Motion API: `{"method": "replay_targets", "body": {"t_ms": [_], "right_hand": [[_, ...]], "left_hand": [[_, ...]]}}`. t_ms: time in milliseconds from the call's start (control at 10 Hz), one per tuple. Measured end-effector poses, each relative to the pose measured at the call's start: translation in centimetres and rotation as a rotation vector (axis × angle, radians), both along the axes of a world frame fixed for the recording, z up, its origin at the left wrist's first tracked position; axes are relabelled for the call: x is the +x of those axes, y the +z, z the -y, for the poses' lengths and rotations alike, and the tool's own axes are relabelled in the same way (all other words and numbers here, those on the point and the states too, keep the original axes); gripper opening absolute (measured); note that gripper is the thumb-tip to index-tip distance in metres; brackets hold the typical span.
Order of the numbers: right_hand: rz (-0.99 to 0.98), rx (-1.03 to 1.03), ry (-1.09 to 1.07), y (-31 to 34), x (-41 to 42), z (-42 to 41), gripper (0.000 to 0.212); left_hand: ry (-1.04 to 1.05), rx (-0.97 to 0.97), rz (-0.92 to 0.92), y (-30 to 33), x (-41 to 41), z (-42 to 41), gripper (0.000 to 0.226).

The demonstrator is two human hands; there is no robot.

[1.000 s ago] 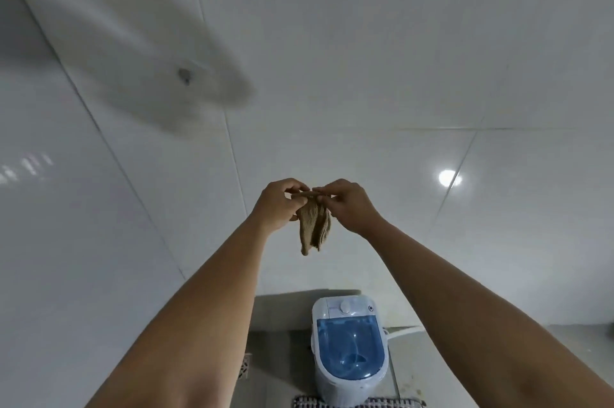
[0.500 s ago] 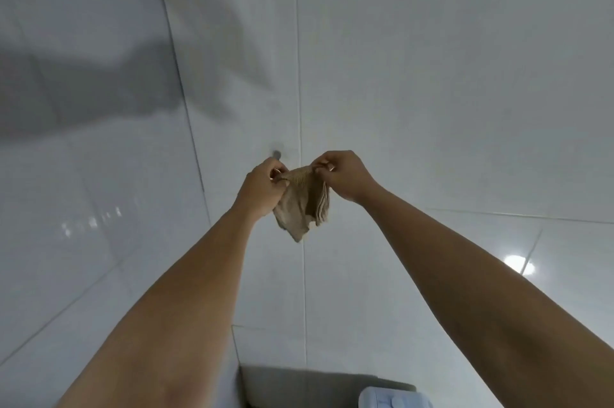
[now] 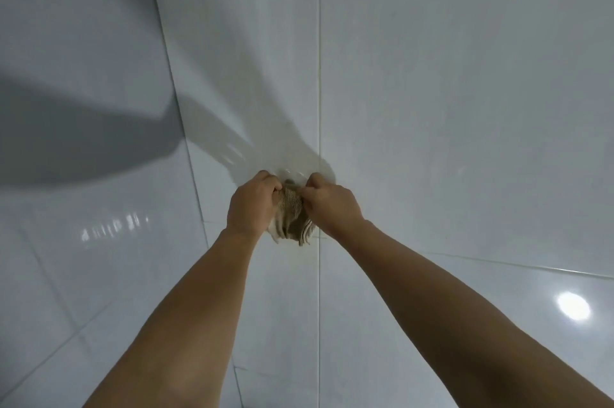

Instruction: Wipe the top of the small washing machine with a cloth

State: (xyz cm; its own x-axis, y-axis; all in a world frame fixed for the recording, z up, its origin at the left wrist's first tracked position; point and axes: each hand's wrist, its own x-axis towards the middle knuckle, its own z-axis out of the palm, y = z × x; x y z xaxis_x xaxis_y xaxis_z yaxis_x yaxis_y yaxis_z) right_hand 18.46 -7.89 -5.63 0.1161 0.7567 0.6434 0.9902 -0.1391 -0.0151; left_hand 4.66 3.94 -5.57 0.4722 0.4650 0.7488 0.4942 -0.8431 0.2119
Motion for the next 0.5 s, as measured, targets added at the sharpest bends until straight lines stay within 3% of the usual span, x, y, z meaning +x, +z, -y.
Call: {"method": "replay_targets", "body": {"t_ms": [200, 300, 400, 500], "right_hand": [[0.129, -0.005, -0.026, -2.7, 1.0, -0.5, 0.031], [0.123, -0.006, -0.022, -4.1, 0.8, 0.0, 0.045], [0.074, 0.014, -0.021, -4.5, 0.4, 0.2, 0.053], [-0.021, 0.0, -0.001, -6.3, 0.0, 2.0, 0.052]], "left_hand": [[-0.049, -0.252, 0.12, -2.8, 0.9, 0.1, 0.008], [-0.151, -0.512, 0.24, -3.9, 1.0, 1.3, 0.01], [-0.337, -0.909, 0.448, -3.9, 1.2, 1.7, 0.021], [-0.339, -1.008, 0.524, -7.0, -0.8, 3.0, 0.022]]}}
